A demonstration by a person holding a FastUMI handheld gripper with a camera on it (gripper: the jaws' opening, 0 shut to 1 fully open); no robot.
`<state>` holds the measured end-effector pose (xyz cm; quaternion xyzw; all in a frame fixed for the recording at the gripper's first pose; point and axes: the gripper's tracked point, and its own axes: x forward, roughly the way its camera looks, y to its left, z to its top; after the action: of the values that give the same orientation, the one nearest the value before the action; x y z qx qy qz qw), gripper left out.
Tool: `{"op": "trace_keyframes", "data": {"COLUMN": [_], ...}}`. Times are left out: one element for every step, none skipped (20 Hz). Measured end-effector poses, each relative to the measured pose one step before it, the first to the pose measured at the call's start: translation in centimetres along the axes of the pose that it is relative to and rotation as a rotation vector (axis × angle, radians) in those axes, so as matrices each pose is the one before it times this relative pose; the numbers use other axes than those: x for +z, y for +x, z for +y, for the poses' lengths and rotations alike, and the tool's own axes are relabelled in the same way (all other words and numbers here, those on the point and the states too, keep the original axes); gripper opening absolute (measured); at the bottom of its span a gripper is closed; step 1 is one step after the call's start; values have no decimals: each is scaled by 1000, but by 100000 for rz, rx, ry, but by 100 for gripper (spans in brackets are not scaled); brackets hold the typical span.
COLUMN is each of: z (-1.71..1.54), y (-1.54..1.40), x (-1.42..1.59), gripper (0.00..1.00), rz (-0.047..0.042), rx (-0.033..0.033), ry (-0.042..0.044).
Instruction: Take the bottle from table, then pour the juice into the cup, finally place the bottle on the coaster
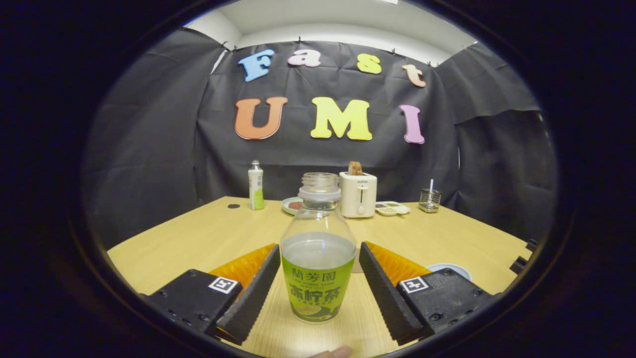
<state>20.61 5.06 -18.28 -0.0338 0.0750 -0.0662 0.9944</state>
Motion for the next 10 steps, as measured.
{"op": "trace_keyframes", "data": {"z": [422,216,197,259,127,19,-5,11,217,340], "y": [132,-381,68,-339,-575,-400,-534,-466,-544,-584], "x": [309,87,-14,177,206,310,271,286,415,629], "gripper": [93,84,83,82,81,81,81,81,81,81], "rz": [903,45,1228,61,-459,-710,-156,-124,-551,-1116], "rx": [-866,-1211,-486,523,634,361,349,194,1024,1305], "ry": [-1813,-716,-1157,-11,1356,1726,1916,1853,1790,2118]}}
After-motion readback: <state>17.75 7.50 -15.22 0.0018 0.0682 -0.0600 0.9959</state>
